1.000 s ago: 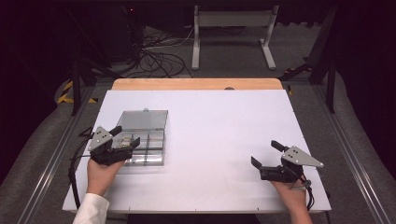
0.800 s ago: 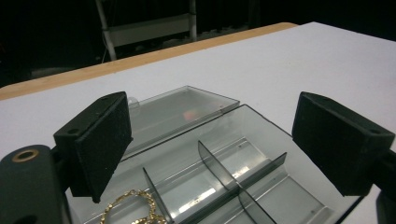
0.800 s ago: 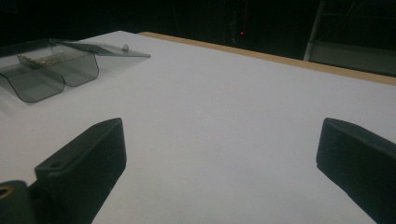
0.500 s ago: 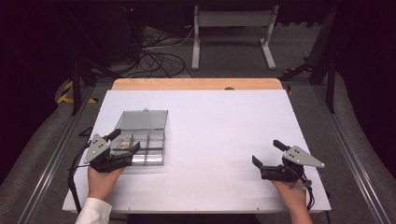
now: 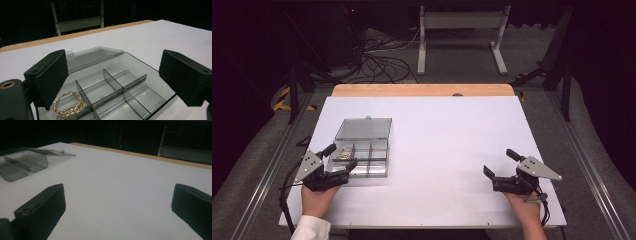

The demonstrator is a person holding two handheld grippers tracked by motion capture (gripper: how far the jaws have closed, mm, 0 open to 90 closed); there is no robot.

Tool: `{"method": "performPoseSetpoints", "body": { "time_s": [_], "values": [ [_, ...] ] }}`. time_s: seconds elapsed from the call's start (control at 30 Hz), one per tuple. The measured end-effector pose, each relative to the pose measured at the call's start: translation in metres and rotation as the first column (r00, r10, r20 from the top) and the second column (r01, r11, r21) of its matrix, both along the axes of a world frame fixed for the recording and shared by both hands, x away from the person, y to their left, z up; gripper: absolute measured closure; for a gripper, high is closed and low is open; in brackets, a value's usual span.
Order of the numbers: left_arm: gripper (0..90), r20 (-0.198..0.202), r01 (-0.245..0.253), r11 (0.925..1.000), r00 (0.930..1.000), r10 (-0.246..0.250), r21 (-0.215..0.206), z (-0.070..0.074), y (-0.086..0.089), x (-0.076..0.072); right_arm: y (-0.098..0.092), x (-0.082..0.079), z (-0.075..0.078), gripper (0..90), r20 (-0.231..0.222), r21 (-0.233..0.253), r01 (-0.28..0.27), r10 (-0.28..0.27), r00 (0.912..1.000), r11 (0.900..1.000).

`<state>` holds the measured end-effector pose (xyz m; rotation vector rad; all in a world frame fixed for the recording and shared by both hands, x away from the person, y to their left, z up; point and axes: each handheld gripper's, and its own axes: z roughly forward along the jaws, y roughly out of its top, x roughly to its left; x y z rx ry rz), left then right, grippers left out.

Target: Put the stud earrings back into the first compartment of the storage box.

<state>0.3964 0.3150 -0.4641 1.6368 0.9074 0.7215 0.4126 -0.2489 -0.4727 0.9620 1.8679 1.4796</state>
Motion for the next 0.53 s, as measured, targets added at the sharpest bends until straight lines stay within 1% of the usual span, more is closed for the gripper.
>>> {"method": "performPoseSetpoints", "body": {
  "time_s": [0.07, 0.2, 0.37, 0.53],
  "values": [
    [9.3, -0.001, 0.001, 0.9999, 1.0000, -0.001, 0.011, -0.0003, 0.0002, -0.0008, 0.0003, -0.0003, 0.0000, 0.0, 0.007, -0.001, 0.001, -0.001, 1.0000, 1.000],
    [9.3, -0.003, 0.009, 0.9999, 1.0000, -0.009, 0.008, -0.0010, -0.0002, -0.0014, 0.0006, -0.0002, -0.0006, 0.0, 0.012, -0.007, 0.005, -0.005, 0.9999, 1.000],
    [8.6, -0.026, 0.018, 0.9997, 0.9995, -0.017, 0.018, -0.0008, -0.0008, -0.0004, 0.0011, 0.0004, -0.0018, 0.0, 0.015, -0.016, 0.007, -0.007, 0.9999, 1.000],
    [8.6, -0.014, 0.018, 0.9993, 0.9998, -0.018, 0.033, -0.0003, -0.0011, -0.0013, 0.0016, 0.0007, -0.0025, 0.0, 0.017, -0.022, 0.025, -0.025, 0.9995, 0.999]
  ]
}}
